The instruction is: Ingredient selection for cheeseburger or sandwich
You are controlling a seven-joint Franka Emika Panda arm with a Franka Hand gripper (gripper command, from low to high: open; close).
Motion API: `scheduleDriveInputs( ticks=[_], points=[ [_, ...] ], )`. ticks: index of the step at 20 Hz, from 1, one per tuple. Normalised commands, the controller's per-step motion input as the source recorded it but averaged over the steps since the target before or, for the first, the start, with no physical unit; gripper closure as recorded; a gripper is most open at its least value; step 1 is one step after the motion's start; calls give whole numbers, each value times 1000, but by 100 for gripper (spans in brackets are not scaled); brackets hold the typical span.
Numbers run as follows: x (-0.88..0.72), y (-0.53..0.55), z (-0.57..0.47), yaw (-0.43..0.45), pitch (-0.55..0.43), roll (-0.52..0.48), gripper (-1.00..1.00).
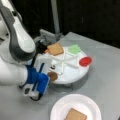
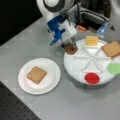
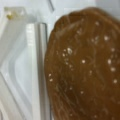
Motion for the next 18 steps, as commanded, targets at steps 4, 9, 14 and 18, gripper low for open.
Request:
scheduleDriveInputs(
  ticks=[4,9,14,18],
  points=[
    [175,-260,-66,95,-39,186,100],
    [187,-264,-68,102,-30,173,100],
    [206,-243,-69,92,-33,184,100],
    [224,-208,-62,82,-34,175,100]
  ],
)
